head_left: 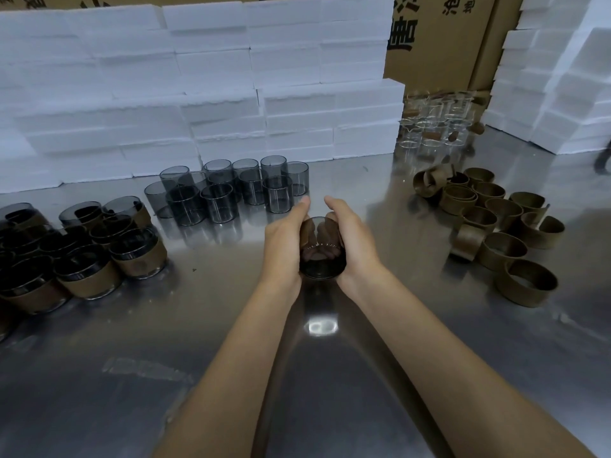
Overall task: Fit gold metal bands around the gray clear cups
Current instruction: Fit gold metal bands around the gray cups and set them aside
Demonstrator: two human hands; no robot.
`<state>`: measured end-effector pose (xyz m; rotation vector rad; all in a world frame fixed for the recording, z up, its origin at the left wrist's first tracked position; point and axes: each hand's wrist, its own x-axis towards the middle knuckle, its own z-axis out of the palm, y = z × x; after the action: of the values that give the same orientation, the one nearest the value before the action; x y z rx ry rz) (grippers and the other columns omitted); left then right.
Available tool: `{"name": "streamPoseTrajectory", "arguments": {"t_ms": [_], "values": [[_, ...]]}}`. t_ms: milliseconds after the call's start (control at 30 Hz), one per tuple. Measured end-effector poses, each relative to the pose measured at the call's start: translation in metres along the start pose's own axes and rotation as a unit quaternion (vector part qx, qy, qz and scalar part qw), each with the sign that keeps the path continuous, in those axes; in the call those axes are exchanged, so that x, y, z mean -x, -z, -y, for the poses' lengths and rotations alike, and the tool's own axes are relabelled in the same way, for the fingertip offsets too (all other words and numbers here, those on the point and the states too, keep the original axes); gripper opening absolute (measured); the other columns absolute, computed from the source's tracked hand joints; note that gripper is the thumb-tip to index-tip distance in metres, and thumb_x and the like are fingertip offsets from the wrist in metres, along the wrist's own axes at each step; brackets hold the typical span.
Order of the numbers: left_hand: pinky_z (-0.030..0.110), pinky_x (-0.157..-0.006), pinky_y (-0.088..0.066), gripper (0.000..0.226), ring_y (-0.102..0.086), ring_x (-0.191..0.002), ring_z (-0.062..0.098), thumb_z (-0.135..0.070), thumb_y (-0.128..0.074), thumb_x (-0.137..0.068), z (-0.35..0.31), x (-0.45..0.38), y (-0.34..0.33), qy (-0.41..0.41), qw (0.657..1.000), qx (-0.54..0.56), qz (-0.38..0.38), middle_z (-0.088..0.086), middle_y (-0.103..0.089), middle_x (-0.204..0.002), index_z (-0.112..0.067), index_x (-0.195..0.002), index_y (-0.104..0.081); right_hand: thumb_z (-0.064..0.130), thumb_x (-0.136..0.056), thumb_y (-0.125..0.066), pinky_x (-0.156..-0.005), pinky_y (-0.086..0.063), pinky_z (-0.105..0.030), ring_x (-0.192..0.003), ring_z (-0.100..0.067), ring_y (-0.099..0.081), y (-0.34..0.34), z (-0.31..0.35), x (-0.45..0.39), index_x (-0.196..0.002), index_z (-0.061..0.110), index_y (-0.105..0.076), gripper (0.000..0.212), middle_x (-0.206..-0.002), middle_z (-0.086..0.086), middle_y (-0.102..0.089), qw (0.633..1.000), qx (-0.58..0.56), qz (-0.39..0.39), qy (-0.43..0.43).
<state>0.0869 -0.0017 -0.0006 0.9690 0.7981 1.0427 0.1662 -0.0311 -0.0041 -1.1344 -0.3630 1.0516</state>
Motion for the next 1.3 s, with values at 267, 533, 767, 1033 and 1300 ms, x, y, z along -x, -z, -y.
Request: {"name": "streamPoseTrajectory", "arguments": {"t_ms": [267,533,767,1033,1300], "values": [[0.042,-0.075,-0.041,0.034,-0.047,-0.078,0.031,-0.028,-0.069,-0.095,-0.0002,0.0029,-0.0035,-0.004,0.999,-0.007,-0.034,0.015,-0.046,-0.076,-0.011,-0.069,-0.055,0.036,-0.095,-0.065,-0.041,-0.041,-0.019,-0.033,-0.009,-0.049,0.0023,0.0064,0.002,-0.059,0.019,-0.05,0.043,-0.039,0.007,-0.046,1.0,0.002,0.025,-0.002],[0.043,-0.075,-0.039,0.038,-0.045,-0.078,0.031,-0.026,-0.067,-0.096,0.0035,0.0014,-0.0031,-0.007,0.999,-0.007,-0.043,0.014,-0.043,-0.073,-0.016,-0.063,-0.05,0.028,-0.096,-0.062,-0.041,-0.041,-0.019,-0.033,-0.011,-0.048,0.0029,0.0089,0.003,-0.06,0.018,-0.048,0.04,-0.039,0.006,-0.045,1.0,0.025,0.013,-0.005],[0.041,-0.072,-0.037,0.043,-0.042,-0.069,0.027,-0.024,-0.066,-0.096,0.0048,0.0006,-0.0029,-0.007,0.999,-0.015,-0.047,0.008,-0.041,-0.064,-0.018,-0.058,-0.047,0.024,-0.095,-0.059,-0.045,-0.037,-0.022,-0.037,-0.012,-0.038,0.0033,0.0067,-0.0016,-0.035,0.021,-0.045,0.062,-0.043,0.006,-0.036,0.999,0.032,0.015,0.002],[0.038,-0.069,-0.039,0.045,-0.045,-0.062,0.024,-0.024,-0.066,-0.096,0.0044,0.001,-0.0017,-0.009,0.999,-0.028,-0.044,0.005,-0.044,-0.059,-0.02,-0.054,-0.05,0.025,-0.092,-0.06,-0.047,-0.04,-0.022,-0.042,-0.015,-0.04,0.0049,0.0054,-0.0039,-0.041,0.023,-0.045,0.052,-0.048,0.004,-0.037,0.999,0.043,0.02,-0.002],[0.036,-0.062,-0.034,0.059,-0.037,-0.059,0.024,-0.05,-0.067,-0.092,-0.0003,-0.0054,0.0049,-0.073,0.993,-0.092,0.016,0.005,-0.04,-0.055,-0.017,-0.048,-0.046,0.03,-0.097,-0.058,-0.057,-0.036,-0.031,-0.048,-0.017,-0.04,0.0057,0.0086,-0.0028,-0.054,0.019,-0.044,0.046,-0.052,0.001,-0.038,0.998,0.038,0.044,0.031]]}}
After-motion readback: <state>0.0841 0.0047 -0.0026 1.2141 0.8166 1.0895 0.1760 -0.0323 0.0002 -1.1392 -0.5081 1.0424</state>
